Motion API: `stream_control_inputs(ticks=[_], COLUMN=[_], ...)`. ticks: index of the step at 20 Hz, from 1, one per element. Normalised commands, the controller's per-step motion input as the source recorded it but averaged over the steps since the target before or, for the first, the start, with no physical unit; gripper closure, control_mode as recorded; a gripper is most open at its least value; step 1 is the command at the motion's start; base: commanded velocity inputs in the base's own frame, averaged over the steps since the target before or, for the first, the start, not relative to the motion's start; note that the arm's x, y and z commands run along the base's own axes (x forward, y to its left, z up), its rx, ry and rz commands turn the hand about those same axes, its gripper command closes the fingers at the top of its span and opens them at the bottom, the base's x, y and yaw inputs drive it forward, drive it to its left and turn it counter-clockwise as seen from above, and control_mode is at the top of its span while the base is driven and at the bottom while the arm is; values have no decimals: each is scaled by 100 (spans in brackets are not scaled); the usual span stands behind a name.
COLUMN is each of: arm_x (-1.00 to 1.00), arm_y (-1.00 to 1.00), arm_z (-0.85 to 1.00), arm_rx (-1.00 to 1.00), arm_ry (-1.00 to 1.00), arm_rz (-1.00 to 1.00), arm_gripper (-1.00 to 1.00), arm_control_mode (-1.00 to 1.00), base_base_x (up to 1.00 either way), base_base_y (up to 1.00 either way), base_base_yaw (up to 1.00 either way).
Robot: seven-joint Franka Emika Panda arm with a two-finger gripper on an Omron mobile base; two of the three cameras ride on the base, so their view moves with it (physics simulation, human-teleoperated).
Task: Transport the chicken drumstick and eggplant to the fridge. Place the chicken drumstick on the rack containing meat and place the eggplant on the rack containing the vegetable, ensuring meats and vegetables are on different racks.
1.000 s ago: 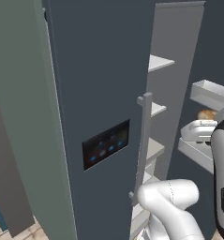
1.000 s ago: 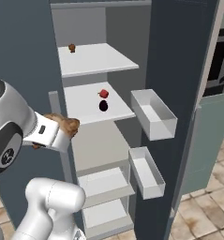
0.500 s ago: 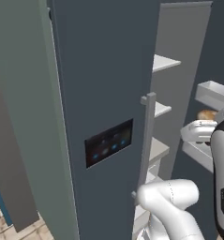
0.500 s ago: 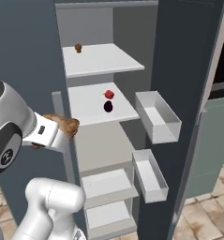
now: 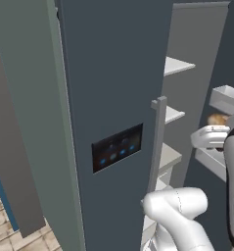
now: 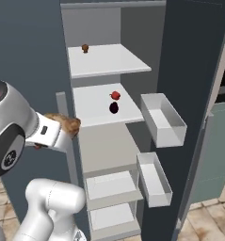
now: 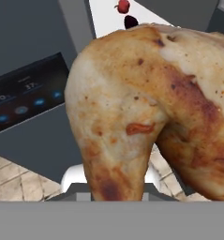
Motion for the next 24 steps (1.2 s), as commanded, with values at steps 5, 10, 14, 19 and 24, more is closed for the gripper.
stream_control_inputs(ticks=[5,10,14,19,24], arm_x=[4,22,42,41,49], arm_y=[-14,-8,-15,-1,-3], arm_z=[11,26,28,26,10], arm_rx=[0,0,0,0,0], arm_ry=[-7,-1,-5,-8,-12], arm_rz=[3,1,1,0,1], arm_gripper=[100,100,100,100,100], arm_control_mode=[-100,-100,-100,-100,-100], base_base_x=[0,0,0,0,0], base_base_y=[0,0,0,0,0], base_base_yaw=[0,0,0,0,0])
